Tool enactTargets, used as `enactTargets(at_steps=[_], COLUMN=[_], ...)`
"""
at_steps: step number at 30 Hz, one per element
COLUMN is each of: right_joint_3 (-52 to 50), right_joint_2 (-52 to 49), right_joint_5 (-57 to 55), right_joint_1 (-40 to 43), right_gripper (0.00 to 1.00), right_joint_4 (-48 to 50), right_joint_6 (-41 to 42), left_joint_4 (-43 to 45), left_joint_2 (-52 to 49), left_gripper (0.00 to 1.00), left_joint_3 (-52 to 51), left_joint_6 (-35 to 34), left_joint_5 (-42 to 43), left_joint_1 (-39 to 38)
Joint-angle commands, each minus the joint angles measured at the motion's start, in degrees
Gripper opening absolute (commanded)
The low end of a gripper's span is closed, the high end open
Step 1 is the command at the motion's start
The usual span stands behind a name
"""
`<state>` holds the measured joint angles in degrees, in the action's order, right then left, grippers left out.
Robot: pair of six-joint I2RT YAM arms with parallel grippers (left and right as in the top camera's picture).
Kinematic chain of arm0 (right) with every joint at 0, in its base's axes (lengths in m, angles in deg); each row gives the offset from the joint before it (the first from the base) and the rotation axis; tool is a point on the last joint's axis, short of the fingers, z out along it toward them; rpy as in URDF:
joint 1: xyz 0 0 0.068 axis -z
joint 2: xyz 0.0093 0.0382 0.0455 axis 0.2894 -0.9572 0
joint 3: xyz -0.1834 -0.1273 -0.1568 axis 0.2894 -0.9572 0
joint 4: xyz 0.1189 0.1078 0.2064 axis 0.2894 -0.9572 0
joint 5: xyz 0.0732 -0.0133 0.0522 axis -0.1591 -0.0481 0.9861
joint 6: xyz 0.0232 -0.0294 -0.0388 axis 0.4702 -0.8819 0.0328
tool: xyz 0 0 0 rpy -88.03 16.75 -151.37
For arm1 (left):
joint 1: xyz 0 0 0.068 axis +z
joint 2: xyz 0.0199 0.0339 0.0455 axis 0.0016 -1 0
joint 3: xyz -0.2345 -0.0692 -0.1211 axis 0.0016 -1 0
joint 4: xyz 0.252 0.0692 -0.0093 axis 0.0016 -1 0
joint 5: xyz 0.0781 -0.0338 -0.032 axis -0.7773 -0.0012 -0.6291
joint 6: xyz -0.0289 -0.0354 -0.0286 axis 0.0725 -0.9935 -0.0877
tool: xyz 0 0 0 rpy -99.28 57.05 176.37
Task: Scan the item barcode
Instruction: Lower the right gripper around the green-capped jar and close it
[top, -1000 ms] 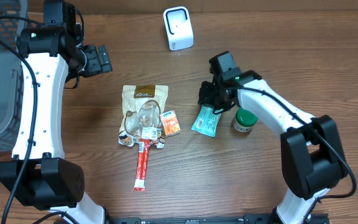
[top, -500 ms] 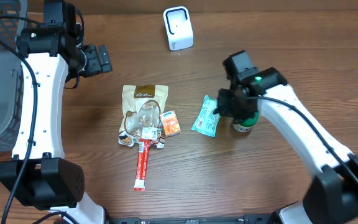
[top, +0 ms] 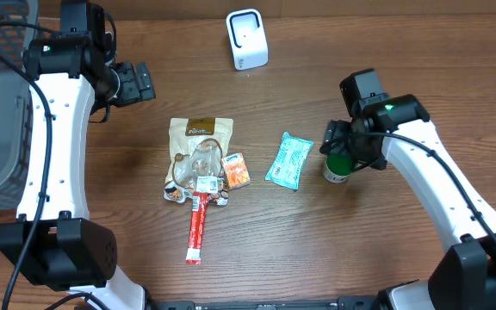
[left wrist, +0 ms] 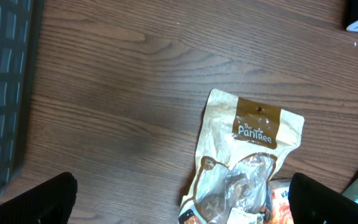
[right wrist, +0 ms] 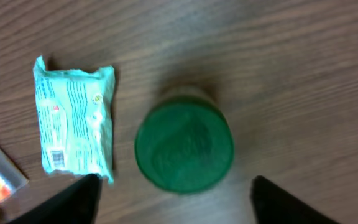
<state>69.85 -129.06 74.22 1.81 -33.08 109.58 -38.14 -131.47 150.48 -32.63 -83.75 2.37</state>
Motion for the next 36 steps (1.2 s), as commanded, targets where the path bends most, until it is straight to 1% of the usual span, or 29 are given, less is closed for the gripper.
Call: enactTargets(at_steps=[1,4,7,10,14,18,21,22,23,24,26,27,28,32,34,36], right_joint_3=[-4.24,-6.75,-9.29,-10.38,-10.51,-10.51,-10.51,-10.51,-10.51,-10.51,-10.49,-10.49,-10.49,-10.49,-10.51,-10.51], right_joint_2=[-0.35,-0.94,-1.01,-1.01,-1.01,-1.01,-1.01,-1.01,-1.01,-1.01,-1.01,-1.01,-1.01,-1.01,-1.01,-1.01], right_joint_5=[-0.74,-0.72,-0.66,-0.72,-1.68,-2.03,-2.03,-2.03,-2.01,-2.03,-2.03,-2.03,-2.05,-2.03,-2.03,-2.01], right_joint_1=[-0.02,-0.02,-0.09,-0.09,-0.09,-0.13,-0.13,-0.13,-0.13,-0.13,-0.13,-0.13,-0.13,-0.13,-0.13,-0.15], right_gripper=[0.93,0.93,0.74,0.72,0.64,0.61,0.61,0.62,0.69,0.72,0.85,0.87,0.87,0.87,0.86,0.74], right_joint_4=[3.28,6.23,8.59,9.07,9.51,11.47,11.28,11.3,11.65,11.96,12.83,13.11,13.46,13.2,12.7,12.55], right_joint_6=[1.79,1.75,1.77,1.75,0.46,-9.31,-20.13,-21.38,-21.46,-21.46,-21.42,-20.87,-19.37,-7.28,-3.96,-3.54], left_joint_4=[0.02,0.02,0.02,0.02,0.02,0.02,0.02,0.04,0.02,0.02,0.02,0.02,0.02,0.02,0.02,0.02], left_joint_2=[0.02,0.02,0.02,0.02,0.02,0.02,0.02,0.02,0.02,0.02,0.02,0.02,0.02,0.02,0.02,0.02], left_gripper=[1.0,1.0,1.0,1.0,1.0,1.0,1.0,1.0,1.0,1.0,1.0,1.0,1.0,1.0,1.0,1.0], left_joint_3=[0.92,0.92,0.92,0.92,0.92,0.92,0.92,0.92,0.92,0.92,0.92,0.92,0.92,0.92,0.92,0.92], left_joint_6=[0.48,0.48,0.48,0.48,0.48,0.48,0.48,0.48,0.48,0.48,0.48,0.48,0.48,0.48,0.48,0.48], left_joint_5=[0.04,0.04,0.04,0.04,0.04,0.04,0.04,0.04,0.04,0.04,0.04,0.04,0.04,0.04,0.04,0.04], left_joint_1=[-0.24,-0.24,-0.24,-0.24,-0.24,-0.24,-0.24,-0.24,-0.24,-0.24,-0.24,-0.24,-0.24,-0.24,-0.24,-0.24])
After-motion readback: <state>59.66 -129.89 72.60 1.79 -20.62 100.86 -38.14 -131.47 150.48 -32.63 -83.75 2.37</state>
